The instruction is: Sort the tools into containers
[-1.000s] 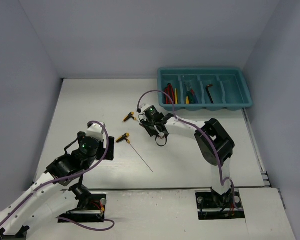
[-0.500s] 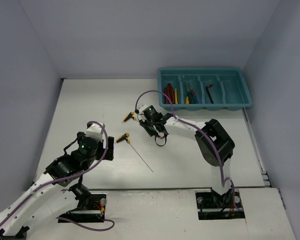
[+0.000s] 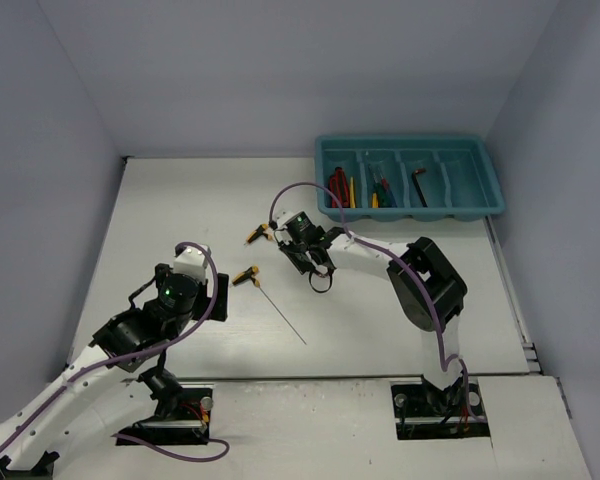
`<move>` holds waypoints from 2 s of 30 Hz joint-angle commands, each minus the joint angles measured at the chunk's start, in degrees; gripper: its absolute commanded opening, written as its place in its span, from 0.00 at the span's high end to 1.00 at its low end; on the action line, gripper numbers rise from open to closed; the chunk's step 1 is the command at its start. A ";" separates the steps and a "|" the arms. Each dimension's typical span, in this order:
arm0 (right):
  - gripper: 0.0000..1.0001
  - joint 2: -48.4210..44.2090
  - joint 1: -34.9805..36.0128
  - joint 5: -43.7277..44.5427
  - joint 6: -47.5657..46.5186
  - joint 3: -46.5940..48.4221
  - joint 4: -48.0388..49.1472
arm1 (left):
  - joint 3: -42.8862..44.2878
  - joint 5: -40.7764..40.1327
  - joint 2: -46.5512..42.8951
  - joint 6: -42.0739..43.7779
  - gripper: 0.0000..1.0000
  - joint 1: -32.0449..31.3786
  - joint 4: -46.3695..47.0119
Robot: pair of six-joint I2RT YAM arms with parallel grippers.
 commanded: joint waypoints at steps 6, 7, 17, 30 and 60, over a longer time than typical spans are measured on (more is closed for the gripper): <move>0.80 -0.17 -0.15 -0.34 -0.05 0.86 0.01 | 2.58 -1.49 0.73 -0.77 0.03 0.36 1.58; 0.80 -0.38 -0.09 -0.40 0.03 0.72 0.07 | 2.58 -1.41 0.73 -0.77 0.03 0.36 1.55; 0.74 -3.71 0.00 -0.31 -0.22 1.85 -0.12 | 2.58 -1.08 0.74 -0.86 0.03 0.36 1.66; 0.74 -2.24 0.26 -4.67 -1.76 12.32 -2.84 | 2.49 -1.07 0.47 -0.86 0.03 0.36 1.58; 0.78 12.10 0.09 -6.36 -3.14 16.28 -4.22 | 2.49 -2.03 -0.15 -1.12 0.03 0.36 0.89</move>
